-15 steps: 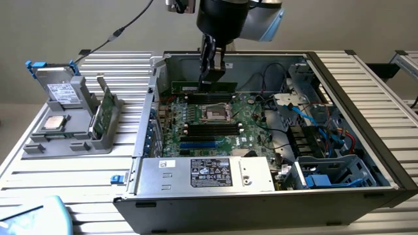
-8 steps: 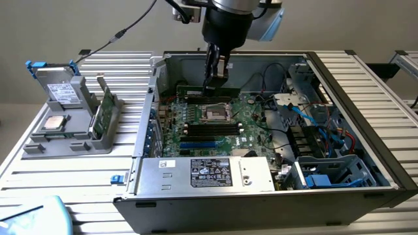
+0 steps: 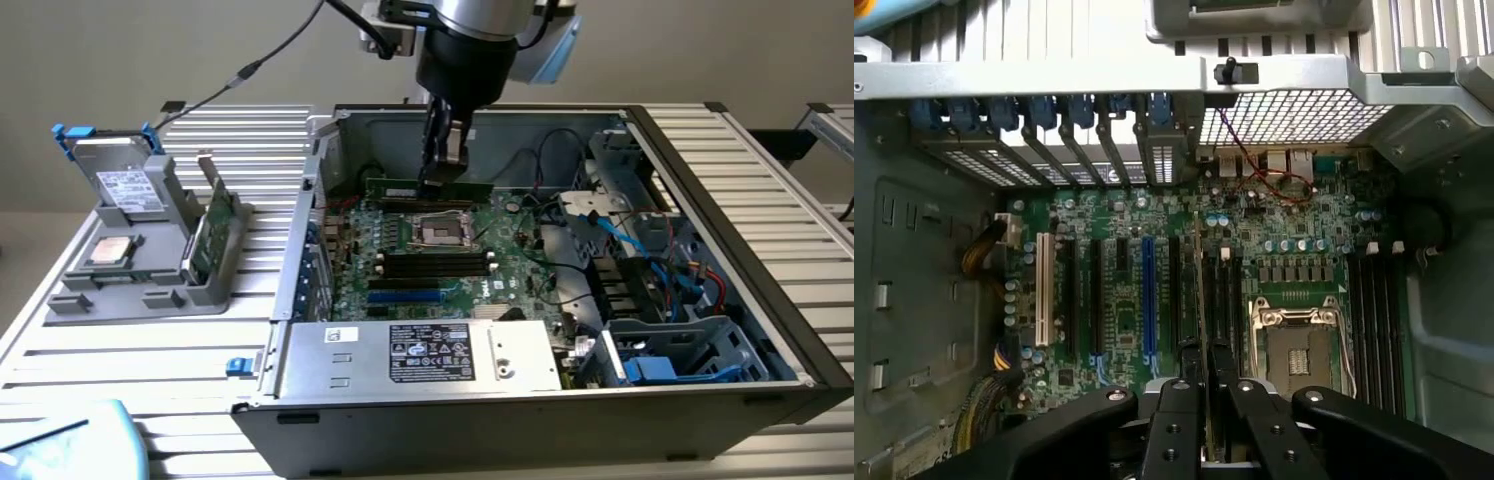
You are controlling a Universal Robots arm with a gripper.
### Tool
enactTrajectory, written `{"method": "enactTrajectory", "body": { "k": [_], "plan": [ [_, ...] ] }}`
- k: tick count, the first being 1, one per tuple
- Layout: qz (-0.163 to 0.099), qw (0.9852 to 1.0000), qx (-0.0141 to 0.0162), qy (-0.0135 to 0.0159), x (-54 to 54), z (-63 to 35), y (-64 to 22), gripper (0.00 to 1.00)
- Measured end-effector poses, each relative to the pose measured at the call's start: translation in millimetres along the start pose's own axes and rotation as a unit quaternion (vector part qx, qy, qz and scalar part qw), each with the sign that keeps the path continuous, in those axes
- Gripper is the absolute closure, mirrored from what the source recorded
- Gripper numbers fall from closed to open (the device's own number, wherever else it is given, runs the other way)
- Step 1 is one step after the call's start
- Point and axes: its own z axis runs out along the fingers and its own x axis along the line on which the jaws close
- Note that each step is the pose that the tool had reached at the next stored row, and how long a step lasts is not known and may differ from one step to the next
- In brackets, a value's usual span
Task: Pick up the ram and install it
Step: 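Pick up the ram and move it above insertion slot, then insert the ram into the slot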
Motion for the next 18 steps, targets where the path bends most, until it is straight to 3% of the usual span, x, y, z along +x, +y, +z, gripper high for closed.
{"method": "enactTrajectory", "body": {
  "k": [5, 9, 14, 18],
  "plan": [
    [0.003, 1.0000, 0.0011, -0.0007, -4.8, 3.8, -0.8, 0.85],
    [0.008, 1.0000, 0.0049, -0.0016, -7.4, 5.3, -1.6, 0.85],
    [0.011, 0.9998, 0.0146, -0.0024, -12.1, 6.4, -2.6, 0.85],
    [0.012, 0.9996, 0.0251, -0.0015, -15.7, 7.6, -3.1, 0.85]
  ]
}}
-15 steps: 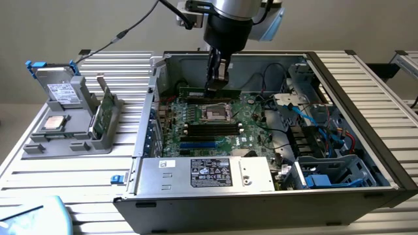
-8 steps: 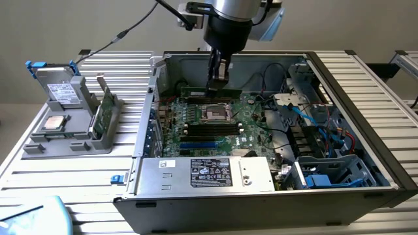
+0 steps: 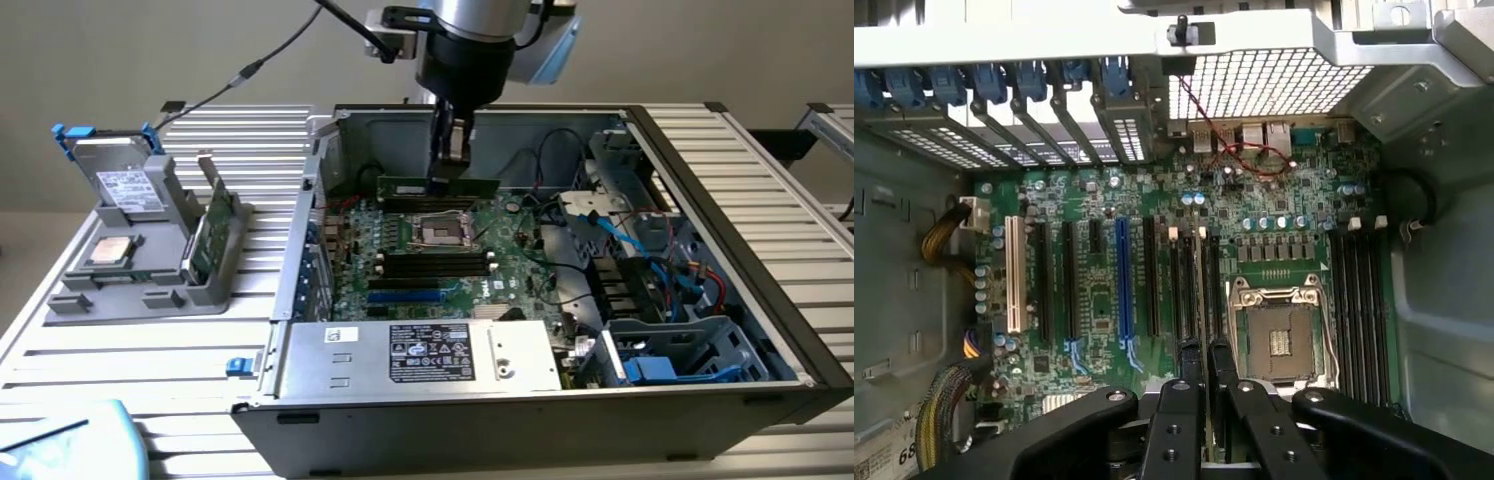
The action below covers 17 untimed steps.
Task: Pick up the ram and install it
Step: 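Insert the ram into the slot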
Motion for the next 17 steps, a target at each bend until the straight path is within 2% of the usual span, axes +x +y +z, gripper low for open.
{"method": "enactTrajectory", "body": {
  "k": [3, 5, 17],
  "plan": [
    [0.000, 1.0000, 0.0041, 0.0016, -0.5, 2.4, -0.3, 0.85],
    [0.000, 1.0000, 0.0051, 0.0028, -0.6, 4.9, -0.7, 0.85],
    [0.001, 0.9999, 0.0060, 0.0086, -0.5, 25.2, -3.4, 0.85]
  ]
}}
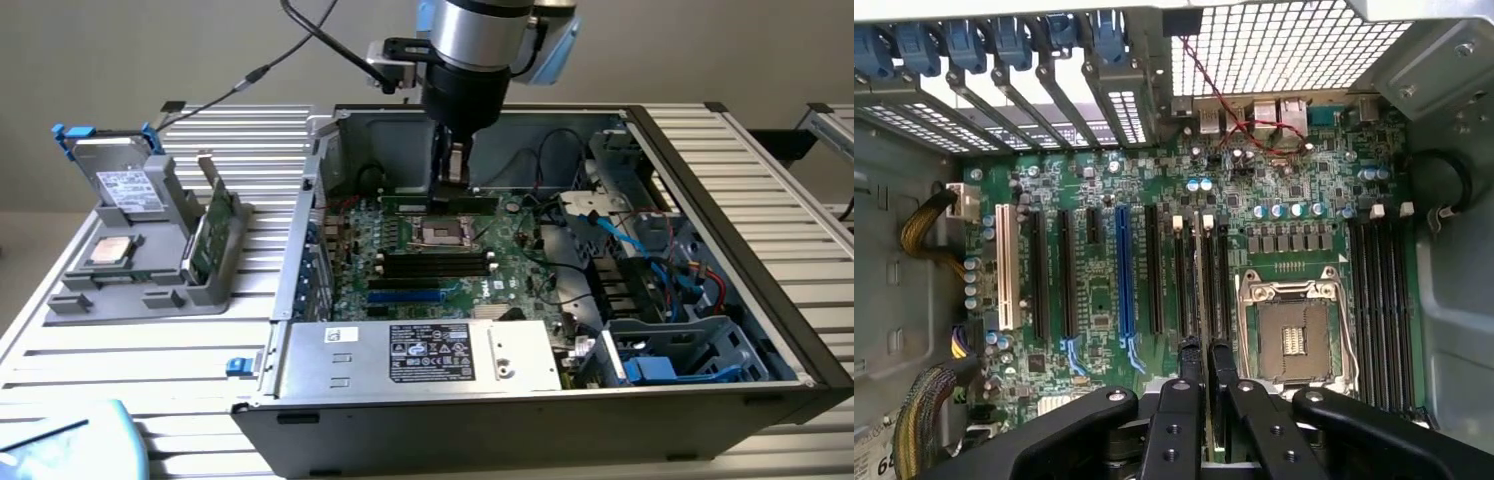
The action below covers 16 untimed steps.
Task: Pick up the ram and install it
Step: 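Insert the ram into the slot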
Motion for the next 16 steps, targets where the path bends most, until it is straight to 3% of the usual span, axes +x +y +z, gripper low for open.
{"method": "enactTrajectory", "body": {
  "k": [16],
  "plan": [
    [0.000, 1.0000, 0.0001, 0.0008, -0.3, 28.8, -4.7, 0.85]
  ]
}}
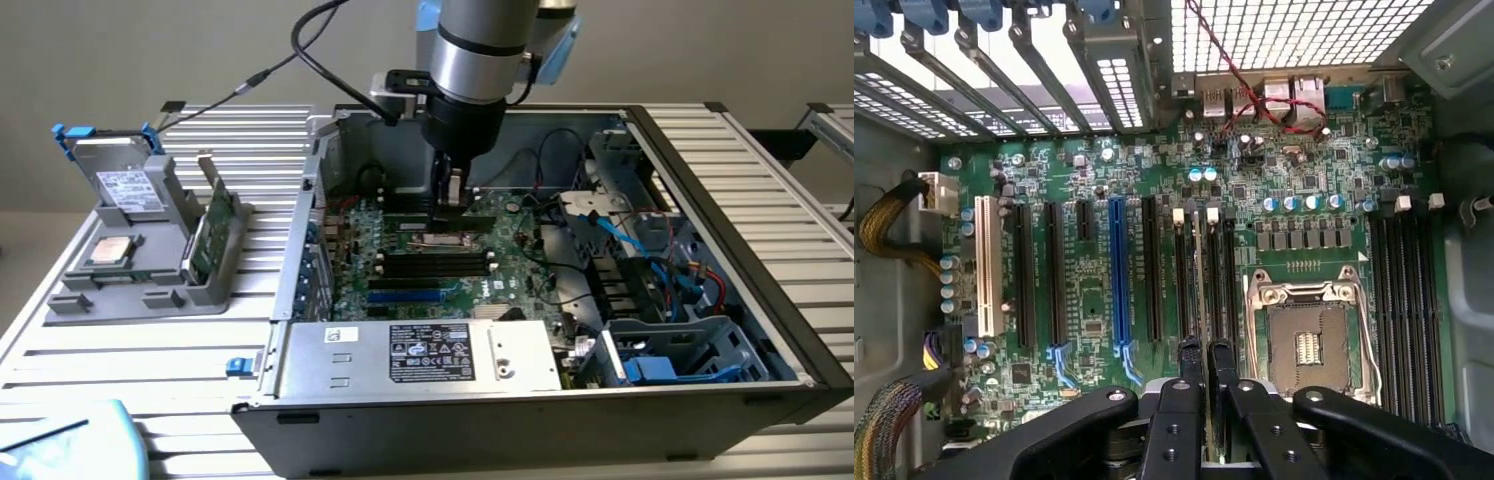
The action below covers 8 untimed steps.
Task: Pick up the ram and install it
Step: 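Insert the ram into the slot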
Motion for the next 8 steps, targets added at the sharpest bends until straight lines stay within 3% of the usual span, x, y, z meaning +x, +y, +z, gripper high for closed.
{"method": "enactTrajectory", "body": {
  "k": [8],
  "plan": [
    [0.000, 1.0000, 0.0000, -0.0001, -0.2, 14.5, -2.1, 0.85]
  ]
}}
